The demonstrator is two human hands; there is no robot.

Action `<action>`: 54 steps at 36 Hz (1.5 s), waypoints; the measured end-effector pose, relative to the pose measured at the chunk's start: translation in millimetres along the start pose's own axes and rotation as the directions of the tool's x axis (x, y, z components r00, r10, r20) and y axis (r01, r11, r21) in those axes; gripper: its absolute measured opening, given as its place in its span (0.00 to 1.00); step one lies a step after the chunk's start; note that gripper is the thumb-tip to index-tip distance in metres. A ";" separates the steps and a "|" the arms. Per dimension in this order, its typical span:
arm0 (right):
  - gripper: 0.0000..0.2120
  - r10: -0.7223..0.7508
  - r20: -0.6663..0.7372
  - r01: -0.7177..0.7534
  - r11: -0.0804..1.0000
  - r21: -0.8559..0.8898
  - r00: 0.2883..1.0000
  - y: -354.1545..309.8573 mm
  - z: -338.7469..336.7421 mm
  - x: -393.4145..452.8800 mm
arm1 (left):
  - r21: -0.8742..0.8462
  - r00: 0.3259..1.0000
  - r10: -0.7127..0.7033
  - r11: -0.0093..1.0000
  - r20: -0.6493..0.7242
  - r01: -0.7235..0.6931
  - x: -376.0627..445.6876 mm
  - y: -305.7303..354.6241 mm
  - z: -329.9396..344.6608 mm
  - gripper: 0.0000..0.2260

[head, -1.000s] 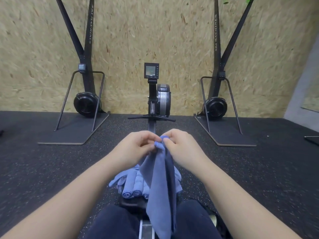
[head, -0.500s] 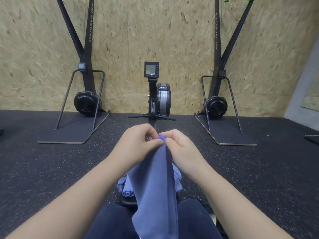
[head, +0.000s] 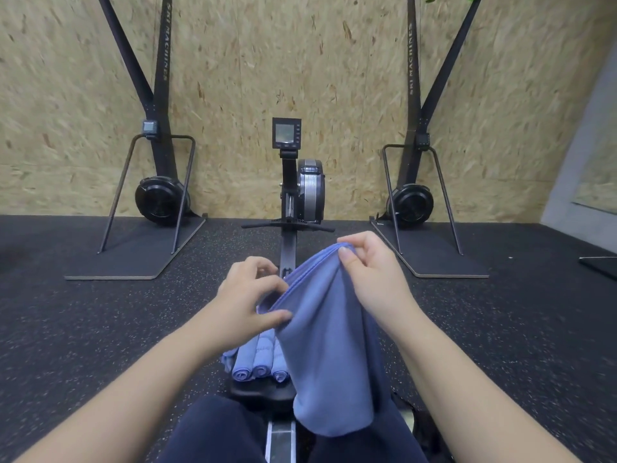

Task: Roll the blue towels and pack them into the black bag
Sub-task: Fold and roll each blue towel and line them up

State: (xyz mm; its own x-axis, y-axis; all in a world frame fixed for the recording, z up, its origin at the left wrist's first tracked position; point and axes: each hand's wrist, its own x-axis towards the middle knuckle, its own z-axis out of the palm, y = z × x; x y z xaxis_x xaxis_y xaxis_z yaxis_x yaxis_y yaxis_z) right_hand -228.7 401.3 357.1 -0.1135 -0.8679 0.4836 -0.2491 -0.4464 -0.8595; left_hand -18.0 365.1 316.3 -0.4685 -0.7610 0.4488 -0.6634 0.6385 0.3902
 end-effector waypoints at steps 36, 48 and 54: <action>0.06 0.261 0.046 -0.238 0.931 -0.276 0.964 127.8 52.6 35.5 | -0.123 0.957 -0.266 0.960 -0.120 0.251 1.5 -93.3 33.5 0.11; 0.06 0.221 -0.006 -0.198 0.859 -0.471 0.975 194.9 57.9 25.3 | -0.312 0.884 -0.464 0.850 -0.062 0.424 -2.2 -120.0 93.0 0.17; 0.02 0.252 -0.033 -0.230 0.812 -0.536 0.967 219.9 63.3 17.4 | -0.655 0.826 -0.563 0.619 0.015 0.433 -2.1 -126.9 121.0 0.14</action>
State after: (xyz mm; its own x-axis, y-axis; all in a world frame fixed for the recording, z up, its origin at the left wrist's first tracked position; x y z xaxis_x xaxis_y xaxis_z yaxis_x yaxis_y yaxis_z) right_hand -224.6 274.3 166.1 -0.2042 -0.9448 0.2563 -0.6919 -0.0460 -0.7206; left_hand -3.5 271.7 168.6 -0.0223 -0.9900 0.1395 -0.2312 0.1409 0.9626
